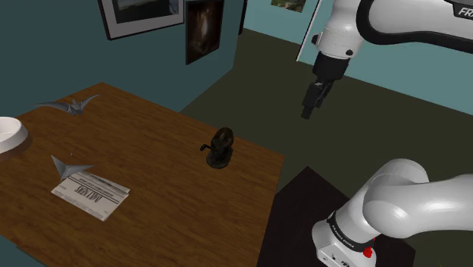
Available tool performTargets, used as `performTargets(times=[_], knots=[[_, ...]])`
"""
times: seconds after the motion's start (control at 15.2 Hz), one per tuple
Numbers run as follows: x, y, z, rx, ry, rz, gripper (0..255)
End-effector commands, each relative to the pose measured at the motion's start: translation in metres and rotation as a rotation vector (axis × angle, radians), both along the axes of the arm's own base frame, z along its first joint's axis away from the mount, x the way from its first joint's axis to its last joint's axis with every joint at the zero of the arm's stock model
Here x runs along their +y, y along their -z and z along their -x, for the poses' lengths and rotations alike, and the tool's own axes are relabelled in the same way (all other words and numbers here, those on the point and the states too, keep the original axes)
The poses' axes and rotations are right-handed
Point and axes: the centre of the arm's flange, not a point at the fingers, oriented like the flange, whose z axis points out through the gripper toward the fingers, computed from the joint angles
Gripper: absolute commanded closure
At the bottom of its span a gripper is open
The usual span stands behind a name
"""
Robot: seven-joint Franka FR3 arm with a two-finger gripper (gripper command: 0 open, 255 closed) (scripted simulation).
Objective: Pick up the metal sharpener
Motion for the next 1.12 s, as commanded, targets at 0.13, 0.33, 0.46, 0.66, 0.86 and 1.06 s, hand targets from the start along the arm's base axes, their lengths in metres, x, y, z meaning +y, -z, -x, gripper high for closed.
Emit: performTargets(times=[0.13,0.33,0.46,0.66,0.86,1.06], knots=[[0.007,0.018,-0.018,-0.005,-0.029,-0.006,0],[0.018,0.044,-0.044,-0.011,-0.072,-0.015,0],[0.026,0.061,-0.061,-0.016,-0.100,-0.021,0],[0.039,0.086,-0.087,-0.023,-0.143,-0.029,0],[0.053,0.112,-0.112,-0.030,-0.186,-0.038,0],[0.069,0.137,-0.137,-0.037,-0.229,-0.047,0]])
